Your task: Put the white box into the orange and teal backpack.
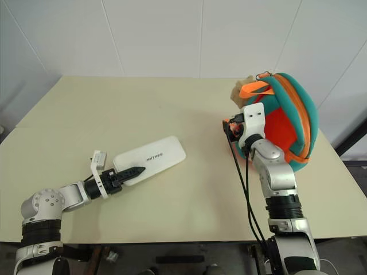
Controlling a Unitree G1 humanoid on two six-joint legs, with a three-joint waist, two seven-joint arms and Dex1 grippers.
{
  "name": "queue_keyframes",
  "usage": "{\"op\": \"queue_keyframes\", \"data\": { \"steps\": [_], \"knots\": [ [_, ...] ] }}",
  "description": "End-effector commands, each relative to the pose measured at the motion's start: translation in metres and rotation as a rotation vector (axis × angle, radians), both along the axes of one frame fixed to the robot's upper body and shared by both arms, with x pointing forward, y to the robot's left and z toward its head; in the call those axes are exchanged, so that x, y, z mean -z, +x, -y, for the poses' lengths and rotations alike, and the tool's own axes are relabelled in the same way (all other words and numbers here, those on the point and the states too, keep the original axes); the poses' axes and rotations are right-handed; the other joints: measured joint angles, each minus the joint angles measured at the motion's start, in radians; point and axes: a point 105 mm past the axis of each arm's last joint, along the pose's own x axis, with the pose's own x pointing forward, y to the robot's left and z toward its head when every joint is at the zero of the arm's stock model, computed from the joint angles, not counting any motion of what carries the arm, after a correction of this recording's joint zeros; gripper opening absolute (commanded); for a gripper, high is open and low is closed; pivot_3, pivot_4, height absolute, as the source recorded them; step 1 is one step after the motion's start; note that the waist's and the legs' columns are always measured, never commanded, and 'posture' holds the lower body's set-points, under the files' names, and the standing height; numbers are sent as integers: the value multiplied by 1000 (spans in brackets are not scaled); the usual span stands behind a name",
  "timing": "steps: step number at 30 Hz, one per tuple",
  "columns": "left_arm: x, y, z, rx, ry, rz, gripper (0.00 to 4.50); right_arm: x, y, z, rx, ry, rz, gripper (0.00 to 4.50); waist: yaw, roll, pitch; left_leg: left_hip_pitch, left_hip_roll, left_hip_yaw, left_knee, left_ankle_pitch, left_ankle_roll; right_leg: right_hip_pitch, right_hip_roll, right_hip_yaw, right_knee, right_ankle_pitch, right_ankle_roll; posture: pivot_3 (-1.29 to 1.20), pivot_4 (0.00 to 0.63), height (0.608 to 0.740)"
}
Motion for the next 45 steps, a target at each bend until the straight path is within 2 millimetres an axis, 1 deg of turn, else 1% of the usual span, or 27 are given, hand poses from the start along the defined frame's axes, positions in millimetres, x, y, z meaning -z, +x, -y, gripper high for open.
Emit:
{"op": "queue_keyframes", "data": {
  "steps": [1,2,4,7,8,9,11,12,14,16,17,19,21,22,24,26,27,28,30,32,34,36,39,42,45],
  "knots": [
    [-8,-1,-10,-34,22,34,1365,-38,-12,-7,-98,27,200,2162,-2,0,0,0,0,0,0,0,0,0,0,0,0,0,0,0,150,740],
    [-8,-1,-12,-38,25,34,1365,-43,-16,-13,-145,21,229,1763,-3,0,0,0,0,0,0,0,0,0,0,0,0,0,0,0,150,740],
    [-10,-3,-17,-45,36,35,1365,-50,-27,-28,-267,15,268,1111,-8,0,0,0,0,0,0,0,0,0,0,0,0,0,0,0,150,740],
    [-11,-5,-23,-46,47,29,1365,-53,-40,-46,-429,12,272,72,-22,0,0,0,0,0,-1,0,0,0,0,0,0,0,0,0,150,740],
    [-9,-9,-27,-36,71,13,1365,-49,-49,-58,-543,10,209,32,-25,0,0,0,0,-1,-1,0,0,0,0,0,0,0,0,0,150,740],
    [-8,-12,-32,-35,95,-3,1365,-51,-63,-73,-674,-8,178,32,-29,0,0,0,0,-1,-1,0,0,0,0,0,0,0,0,0,150,740],
    [-9,-15,-43,-44,125,-13,1365,-56,-101,-96,-956,-5,94,32,-37,1,0,0,1,-1,-2,0,0,0,1,0,0,0,0,0,150,740],
    [-12,-15,-48,-55,127,-7,1365,-60,-116,-102,-1048,-17,77,32,-39,1,1,1,1,-1,-3,0,-1,0,1,0,0,0,0,0,150,740],
    [-17,-14,-59,-91,133,11,1365,-59,-137,-108,-1190,-31,6,32,-41,1,1,2,1,-1,-4,0,-1,-1,1,0,1,-1,-2,0,150,740],
    [-21,-11,-68,-132,145,35,1365,-51,-152,-111,-1304,-48,-96,32,-40,1,1,2,1,-1,-4,0,-1,-1,1,0,1,-1,-2,0,150,740],
    [-22,-10,-71,-144,146,44,1365,-48,-156,-110,-1334,-53,-137,32,-35,1,0,2,1,-2,-3,0,-1,0,1,-1,1,-1,-2,0,150,740],
    [-31,-9,-76,-177,101,68,1365,-38,-174,-106,-1452,-54,-254,32,-25,0,0,1,1,-2,-2,0,0,0,1,-1,0,-1,-2,0,150,740],
    [-38,-16,-78,-166,71,97,1365,-32,-188,-99,-1544,-28,-363,32,-20,0,1,0,1,-2,-1,0,0,0,1,-1,-1,-1,-2,0,150,740],
    [-42,-22,-78,-150,80,121,1365,-26,-188,-94,-1541,-24,-416,32,-19,0,1,0,1,-2,-1,0,0,0,1,-1,-1,-1,-2,0,150,740],
    [-52,-32,-78,-131,86,176,1365,-11,-181,-84,-1502,-34,-501,32,-16,-1,1,-1,1,-2,-2,-1,0,0,1,-1,-3,-1,-2,0,150,740],
    [-68,-49,-78,-93,90,277,1365,5,-161,-72,-1409,-48,-551,32,-13,-1,0,-2,1,-2,-2,-2,1,0,0,-1,-5,-1,-2,0,150,740],
    [-72,-56,-79,-80,110,313,1365,10,-148,-67,-1362,-47,-555,32,-12,-2,1,-2,1,-2,-2,-3,1,0,0,-1,-6,-1,-2,0,150,740],
    [-75,-62,-78,-70,126,334,1365,13,-140,-62,-1334,-49,-557,32,-14,-2,1,-2,1,-1,-2,-3,1,0,0,-1,-6,-1,-2,0,150,740],
    [-85,-75,-78,-61,160,419,1365,12,-116,-56,-1253,-59,-520,32,-17,-2,1,-1,1,0,-2,-3,1,0,0,-1,-7,-1,-2,0,150,740],
    [-97,-87,-74,-49,178,517,1365,8,-105,-55,-1234,-66,-490,32,-20,-2,1,-1,1,0,-2,-3,1,0,0,-1,-7,-1,-2,0,150,740],
    [-110,-96,-67,-35,203,611,1365,4,-103,-57,-1258,-67,-478,32,-20,-2,1,-1,1,0,-2,-3,1,0,0,-1,-7,-1,-2,0,150,740],
    [-121,-100,-61,-32,201,686,1365,7,-102,-60,-1275,-82,-482,32,-19,-2,1,-1,1,0,-2,-3,1,0,0,-1,-7,-1,-2,0,150,740],
    [-134,-110,-48,38,195,765,1365,11,-94,-64,-1273,-110,-479,32,-17,-2,1,-1,1,0,-2,-3,1,0,0,-1,-8,-1,-2,0,150,740],
    [-138,-116,-39,93,208,789,1365,10,-89,-67,-1276,-114,-466,32,-20,-2,1,-1,1,0,-1,-3,1,0,0,-1,-8,-1,-2,0,150,740],
    [-135,-116,-31,142,254,787,1365,11,-91,-70,-1301,-120,-466,32,-21,-2,1,-1,1,0,-1,-3,1,0,0,-1,-8,-1,-2,0,150,740]
  ]
}}
